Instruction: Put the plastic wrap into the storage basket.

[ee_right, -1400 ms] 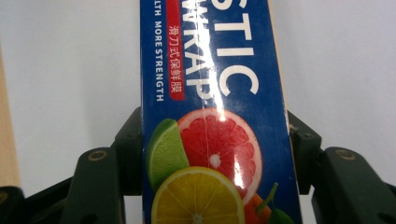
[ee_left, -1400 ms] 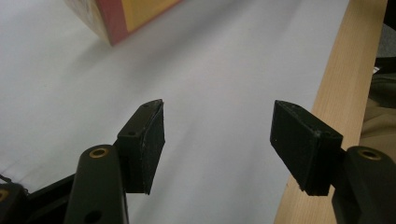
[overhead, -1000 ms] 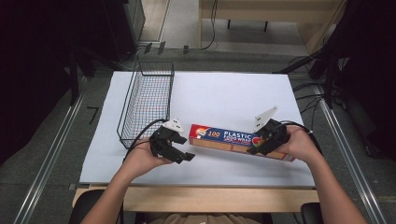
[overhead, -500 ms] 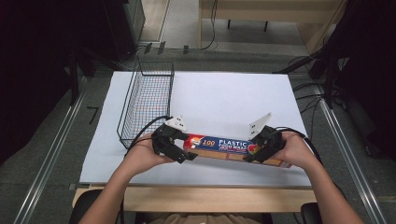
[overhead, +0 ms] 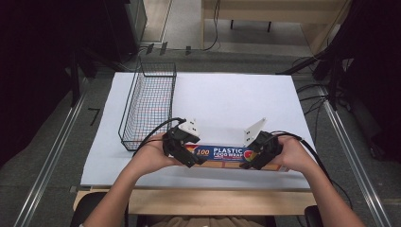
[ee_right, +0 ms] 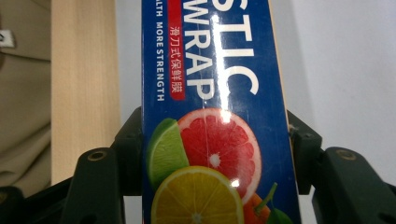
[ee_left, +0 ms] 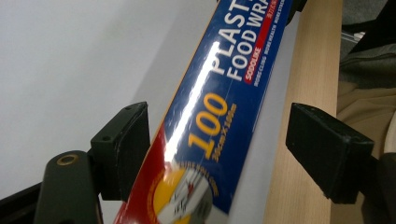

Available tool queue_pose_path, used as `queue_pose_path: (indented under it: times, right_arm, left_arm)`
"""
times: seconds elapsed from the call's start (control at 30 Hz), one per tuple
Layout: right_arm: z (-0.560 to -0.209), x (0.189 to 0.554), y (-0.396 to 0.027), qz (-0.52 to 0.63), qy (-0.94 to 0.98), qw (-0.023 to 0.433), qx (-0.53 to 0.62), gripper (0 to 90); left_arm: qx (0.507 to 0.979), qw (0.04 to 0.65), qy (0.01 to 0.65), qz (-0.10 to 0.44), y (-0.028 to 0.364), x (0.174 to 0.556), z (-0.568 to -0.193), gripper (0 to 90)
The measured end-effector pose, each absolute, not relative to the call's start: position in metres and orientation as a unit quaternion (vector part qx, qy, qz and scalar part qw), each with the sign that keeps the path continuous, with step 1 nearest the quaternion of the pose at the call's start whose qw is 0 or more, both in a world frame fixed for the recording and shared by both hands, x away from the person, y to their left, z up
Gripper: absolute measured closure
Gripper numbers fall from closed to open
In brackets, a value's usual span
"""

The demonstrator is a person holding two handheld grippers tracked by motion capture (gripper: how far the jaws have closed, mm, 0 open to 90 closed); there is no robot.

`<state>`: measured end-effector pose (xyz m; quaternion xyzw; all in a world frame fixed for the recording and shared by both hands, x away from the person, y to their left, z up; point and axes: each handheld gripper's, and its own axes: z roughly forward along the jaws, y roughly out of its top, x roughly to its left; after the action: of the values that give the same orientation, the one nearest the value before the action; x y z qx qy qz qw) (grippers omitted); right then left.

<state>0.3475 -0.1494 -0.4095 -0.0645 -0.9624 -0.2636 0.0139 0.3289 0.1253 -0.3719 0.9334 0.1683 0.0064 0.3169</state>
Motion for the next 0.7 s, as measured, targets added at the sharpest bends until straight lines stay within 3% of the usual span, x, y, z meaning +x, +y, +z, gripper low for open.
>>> queue_pose_path:
  times: [0.7]
  right_arm:
    - [-0.401, 0.337, -0.119, -0.263, -0.964, 0.01, -0.027, 41.3]
  left_arm:
    - [0.953, 0.28, 0.119, 0.002, 0.098, 0.324, -0.384, 22.2]
